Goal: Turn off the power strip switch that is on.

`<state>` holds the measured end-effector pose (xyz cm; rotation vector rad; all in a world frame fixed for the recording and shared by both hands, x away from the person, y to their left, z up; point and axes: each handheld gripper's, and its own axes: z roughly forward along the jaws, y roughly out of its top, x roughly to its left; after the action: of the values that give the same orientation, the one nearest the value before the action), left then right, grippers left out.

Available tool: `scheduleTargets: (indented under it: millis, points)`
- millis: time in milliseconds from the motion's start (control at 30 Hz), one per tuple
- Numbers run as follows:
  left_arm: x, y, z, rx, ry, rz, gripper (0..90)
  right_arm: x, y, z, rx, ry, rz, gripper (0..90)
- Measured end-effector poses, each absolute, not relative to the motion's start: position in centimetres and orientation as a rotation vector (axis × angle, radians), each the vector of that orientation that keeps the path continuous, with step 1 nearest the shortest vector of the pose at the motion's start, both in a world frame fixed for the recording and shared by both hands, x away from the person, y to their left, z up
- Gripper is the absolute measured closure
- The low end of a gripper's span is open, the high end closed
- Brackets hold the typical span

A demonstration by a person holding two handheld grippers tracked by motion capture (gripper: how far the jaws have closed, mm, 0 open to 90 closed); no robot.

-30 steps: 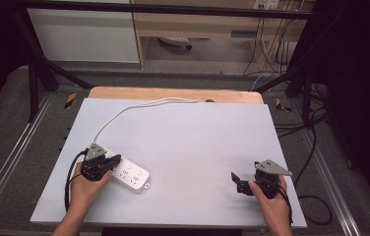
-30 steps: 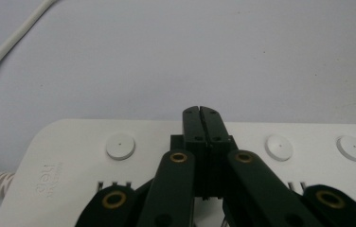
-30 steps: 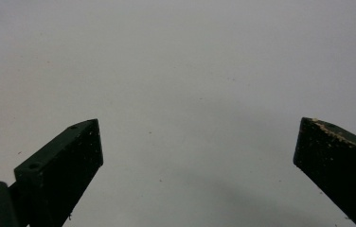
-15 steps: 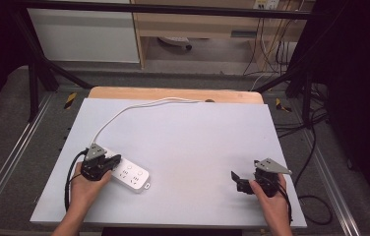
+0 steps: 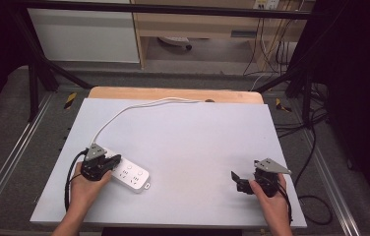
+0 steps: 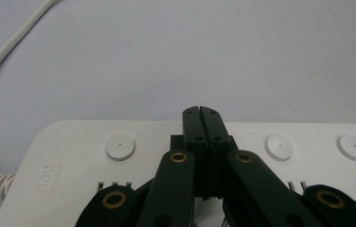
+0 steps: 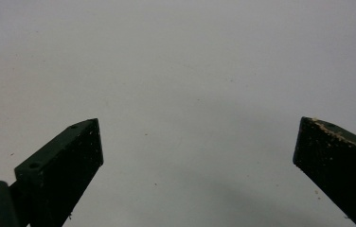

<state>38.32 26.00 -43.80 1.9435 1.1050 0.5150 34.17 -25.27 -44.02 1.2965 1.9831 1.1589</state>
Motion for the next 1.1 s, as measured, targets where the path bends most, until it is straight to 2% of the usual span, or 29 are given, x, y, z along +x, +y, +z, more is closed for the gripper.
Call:
scheduleTargets:
  millis: [1100]
  points:
    - [38.27, 26.02, -43.85, 1.937, 1.101, 0.519, 90.0, 34.11, -25.46, -43.97, 1.298, 1.979, 1.157, 3.1]
